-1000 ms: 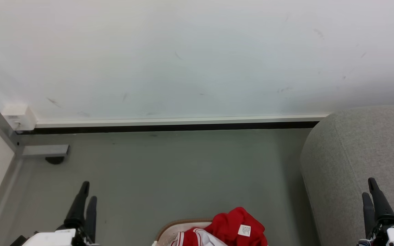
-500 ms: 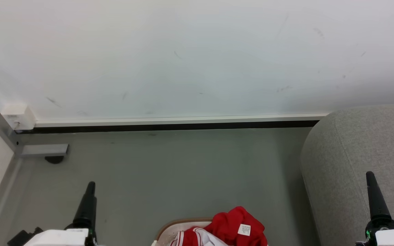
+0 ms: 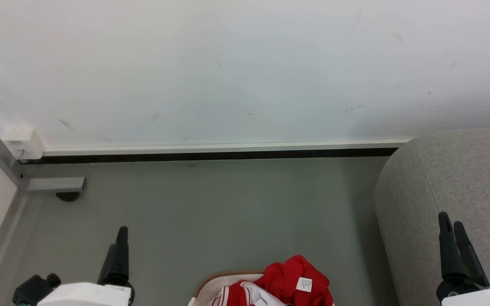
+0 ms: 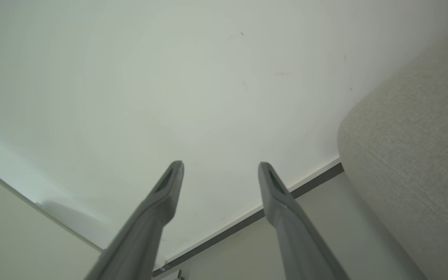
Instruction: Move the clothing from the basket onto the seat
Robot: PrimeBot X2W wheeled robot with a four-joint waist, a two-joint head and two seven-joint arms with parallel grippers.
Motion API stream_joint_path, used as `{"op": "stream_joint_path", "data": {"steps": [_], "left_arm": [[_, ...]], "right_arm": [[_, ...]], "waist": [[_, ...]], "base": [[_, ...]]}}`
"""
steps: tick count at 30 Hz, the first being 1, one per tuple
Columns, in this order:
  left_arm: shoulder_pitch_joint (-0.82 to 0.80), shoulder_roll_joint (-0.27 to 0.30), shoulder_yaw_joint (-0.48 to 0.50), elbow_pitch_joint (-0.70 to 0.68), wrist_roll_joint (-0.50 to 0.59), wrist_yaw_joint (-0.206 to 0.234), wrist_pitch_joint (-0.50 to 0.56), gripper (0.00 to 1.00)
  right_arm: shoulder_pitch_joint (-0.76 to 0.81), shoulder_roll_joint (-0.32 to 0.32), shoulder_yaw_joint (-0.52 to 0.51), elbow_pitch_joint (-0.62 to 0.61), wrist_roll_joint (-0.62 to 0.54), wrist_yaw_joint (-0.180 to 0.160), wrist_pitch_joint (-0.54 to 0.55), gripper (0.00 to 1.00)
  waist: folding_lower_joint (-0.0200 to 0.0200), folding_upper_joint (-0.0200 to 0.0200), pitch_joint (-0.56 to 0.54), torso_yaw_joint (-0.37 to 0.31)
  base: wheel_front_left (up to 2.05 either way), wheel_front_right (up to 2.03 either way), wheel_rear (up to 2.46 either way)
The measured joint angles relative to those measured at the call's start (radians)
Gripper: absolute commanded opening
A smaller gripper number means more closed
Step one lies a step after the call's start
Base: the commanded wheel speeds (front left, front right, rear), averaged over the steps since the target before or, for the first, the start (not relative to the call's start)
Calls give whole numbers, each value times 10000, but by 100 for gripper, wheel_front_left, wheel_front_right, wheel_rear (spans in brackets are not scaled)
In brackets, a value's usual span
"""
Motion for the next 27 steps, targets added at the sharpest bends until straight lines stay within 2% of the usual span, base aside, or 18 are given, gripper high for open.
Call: {"op": "stream_joint_path", "data": {"steps": [13,27], "left_arm": [[67,4,-205,-192,2075,84,-458,100],[206,8,-314,-242,3925,77,-871,100]], "right_arm": [[87,278,-414,0,-2681,0,-148,100],[253,545,-834,-69,-4851,0,-276,100]], "waist": [[0,0,57,4],[-1,0,86,-13]], "base": [[0,0,0],[0,0,0]]}}
